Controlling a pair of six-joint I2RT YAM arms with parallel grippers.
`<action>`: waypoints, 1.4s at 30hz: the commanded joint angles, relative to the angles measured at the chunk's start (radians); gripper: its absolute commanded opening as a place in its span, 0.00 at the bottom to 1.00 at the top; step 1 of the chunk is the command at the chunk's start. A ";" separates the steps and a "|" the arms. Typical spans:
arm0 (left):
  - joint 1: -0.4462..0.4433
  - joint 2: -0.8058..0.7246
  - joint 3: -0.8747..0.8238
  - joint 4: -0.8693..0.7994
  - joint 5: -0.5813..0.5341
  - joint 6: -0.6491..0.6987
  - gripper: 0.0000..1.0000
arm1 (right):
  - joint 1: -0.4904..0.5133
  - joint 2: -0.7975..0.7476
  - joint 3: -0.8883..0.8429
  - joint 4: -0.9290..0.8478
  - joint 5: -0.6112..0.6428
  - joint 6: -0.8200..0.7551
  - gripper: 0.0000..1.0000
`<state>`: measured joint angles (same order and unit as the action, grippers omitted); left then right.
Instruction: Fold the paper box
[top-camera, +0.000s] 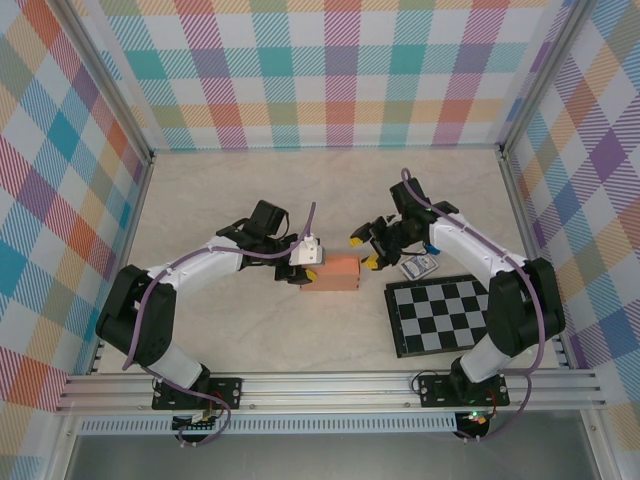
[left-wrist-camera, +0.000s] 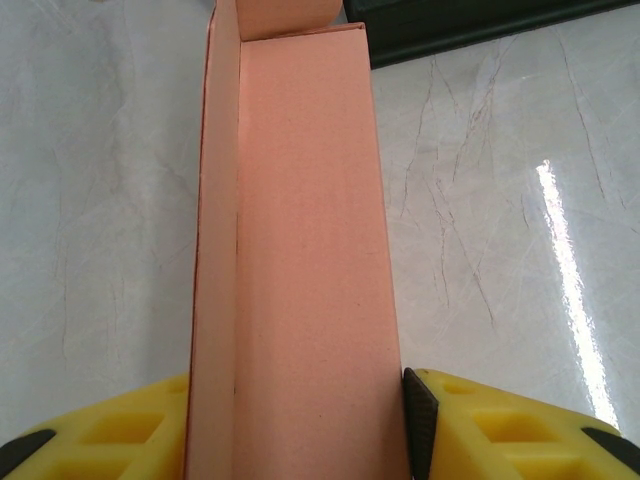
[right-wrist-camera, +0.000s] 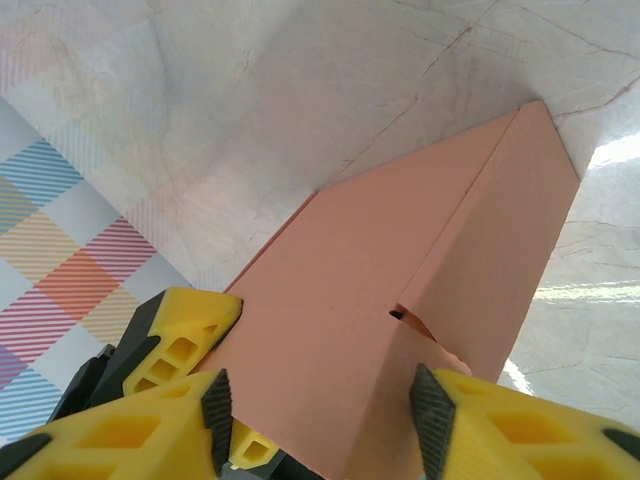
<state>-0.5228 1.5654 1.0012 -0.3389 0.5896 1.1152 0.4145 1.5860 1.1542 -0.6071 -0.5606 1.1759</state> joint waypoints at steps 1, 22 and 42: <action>-0.014 0.030 0.031 -0.032 0.013 0.001 0.49 | 0.031 -0.003 0.016 -0.004 -0.027 0.024 0.56; -0.017 0.048 0.042 -0.031 0.030 0.000 0.49 | 0.057 0.048 0.084 -0.005 -0.030 0.033 0.52; -0.017 0.049 0.049 -0.061 0.029 0.015 0.49 | 0.055 0.075 0.127 -0.174 0.080 -0.173 0.46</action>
<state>-0.5243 1.5959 1.0351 -0.3649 0.5873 1.1156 0.4599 1.6432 1.2430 -0.7231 -0.4995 1.0683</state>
